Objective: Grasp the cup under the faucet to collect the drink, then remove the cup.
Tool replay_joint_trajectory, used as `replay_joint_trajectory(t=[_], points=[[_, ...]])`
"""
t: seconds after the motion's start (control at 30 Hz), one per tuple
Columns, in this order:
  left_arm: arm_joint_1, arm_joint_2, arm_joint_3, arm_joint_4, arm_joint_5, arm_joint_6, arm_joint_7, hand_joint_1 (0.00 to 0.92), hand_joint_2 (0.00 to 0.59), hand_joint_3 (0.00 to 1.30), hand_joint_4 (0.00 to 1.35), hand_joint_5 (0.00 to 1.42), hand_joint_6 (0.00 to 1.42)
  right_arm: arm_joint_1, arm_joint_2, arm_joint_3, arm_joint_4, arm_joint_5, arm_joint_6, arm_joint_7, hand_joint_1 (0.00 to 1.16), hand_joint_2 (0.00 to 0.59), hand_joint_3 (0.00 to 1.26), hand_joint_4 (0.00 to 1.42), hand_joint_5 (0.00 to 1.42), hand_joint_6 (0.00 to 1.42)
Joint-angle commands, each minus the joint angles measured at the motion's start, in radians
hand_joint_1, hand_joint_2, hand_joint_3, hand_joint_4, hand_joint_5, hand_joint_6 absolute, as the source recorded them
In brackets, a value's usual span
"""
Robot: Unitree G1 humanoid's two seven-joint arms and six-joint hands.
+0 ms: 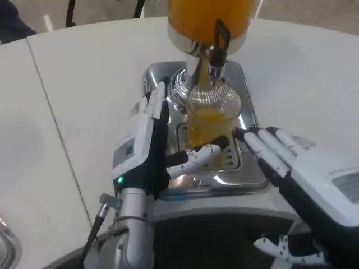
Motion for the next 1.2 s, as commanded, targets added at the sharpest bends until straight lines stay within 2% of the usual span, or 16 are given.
replay_joint_trajectory(t=[0.03,0.27,0.53,0.7,0.93,1.2], points=[[-0.014,-0.016,-0.022,0.035,-0.006,-0.031,0.016,0.401,0.062,0.00,0.00,0.00,0.01,0.025,0.017,0.009,-0.020,-0.020,-0.012,0.001,0.76,0.317,0.00,0.00,0.00,0.06],[-0.046,-0.040,-0.035,0.101,-0.014,-0.057,0.032,0.401,0.054,0.00,0.00,0.01,0.03,0.049,0.035,-0.001,-0.059,-0.016,0.007,0.039,0.75,0.311,0.00,0.00,0.00,0.06],[-0.113,-0.079,-0.039,0.202,-0.046,-0.080,0.064,0.390,0.058,0.00,0.00,0.03,0.04,0.039,0.067,0.019,-0.057,-0.055,0.007,0.059,0.75,0.309,0.00,0.00,0.00,0.07],[-0.137,-0.088,-0.037,0.245,-0.055,-0.092,0.084,0.389,0.058,0.00,0.00,0.05,0.06,0.032,0.090,0.030,-0.054,-0.072,0.015,0.072,0.74,0.309,0.00,0.00,0.00,0.07],[-0.157,-0.115,-0.044,0.290,-0.063,-0.109,0.123,0.406,0.064,0.00,0.00,0.13,0.14,0.025,0.111,0.032,-0.075,-0.088,0.032,0.115,0.74,0.309,0.00,0.00,0.00,0.07],[-0.178,-0.147,-0.069,0.343,-0.060,-0.102,0.166,0.422,0.062,0.00,0.00,0.25,0.27,0.019,0.110,0.003,-0.072,-0.087,0.052,0.129,0.74,0.306,0.00,0.00,0.00,0.08]])
